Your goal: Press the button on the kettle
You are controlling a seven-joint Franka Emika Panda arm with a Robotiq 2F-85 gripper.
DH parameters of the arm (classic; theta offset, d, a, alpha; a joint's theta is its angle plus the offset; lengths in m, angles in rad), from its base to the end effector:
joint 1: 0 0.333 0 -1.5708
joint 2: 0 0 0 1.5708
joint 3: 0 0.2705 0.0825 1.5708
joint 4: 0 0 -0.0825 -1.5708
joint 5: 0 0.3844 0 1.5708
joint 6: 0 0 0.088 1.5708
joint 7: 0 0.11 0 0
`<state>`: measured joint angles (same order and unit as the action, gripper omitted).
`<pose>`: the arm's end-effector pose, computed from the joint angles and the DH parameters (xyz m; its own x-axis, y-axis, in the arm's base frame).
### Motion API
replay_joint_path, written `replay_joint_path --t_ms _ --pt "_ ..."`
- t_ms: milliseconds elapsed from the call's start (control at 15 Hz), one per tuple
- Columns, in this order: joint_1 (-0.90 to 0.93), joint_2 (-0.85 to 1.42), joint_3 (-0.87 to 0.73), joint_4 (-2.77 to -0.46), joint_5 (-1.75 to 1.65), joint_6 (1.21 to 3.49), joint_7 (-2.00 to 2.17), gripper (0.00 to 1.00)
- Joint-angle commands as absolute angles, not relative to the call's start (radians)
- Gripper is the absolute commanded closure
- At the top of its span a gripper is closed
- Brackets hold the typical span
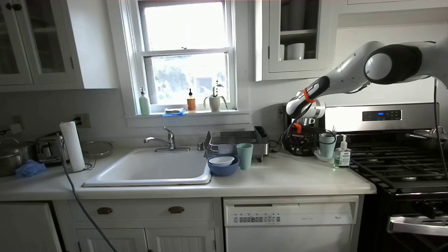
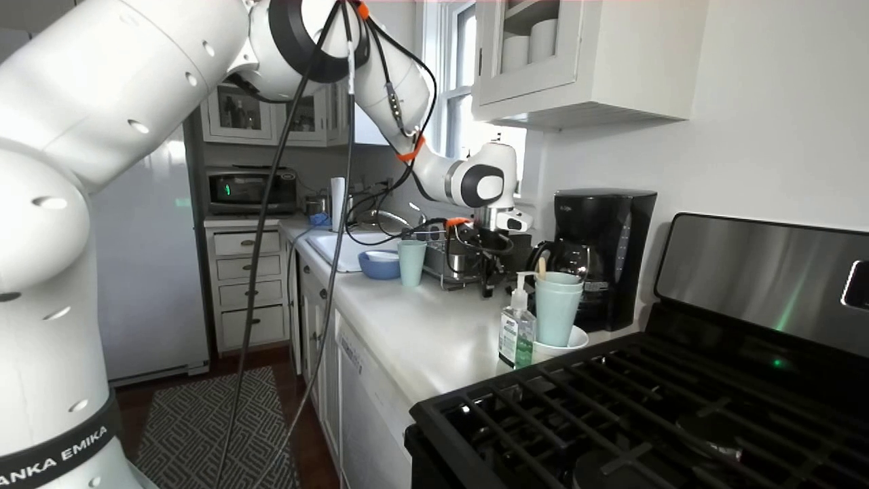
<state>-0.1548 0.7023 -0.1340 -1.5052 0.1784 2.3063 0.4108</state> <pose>0.6707 -0.1819 0.2266 0.7091 -0.7013 0.0727 -0.6951 -0.7126 -0.0946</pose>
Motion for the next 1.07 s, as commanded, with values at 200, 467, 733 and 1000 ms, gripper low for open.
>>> replay_joint_path --t_ms 200,467,733,1000 --pt "-0.129 0.459 -0.157 -1.783 0.198 2.270 0.469 0.98" --pt "-0.117 0.289 -0.160 -1.985 0.189 2.341 0.442 0.94" --pt "-0.110 0.078 -0.174 -2.178 0.146 2.414 0.448 0.62" --pt "-0.132 -0.130 -0.188 -2.311 0.001 2.450 0.585 0.34"
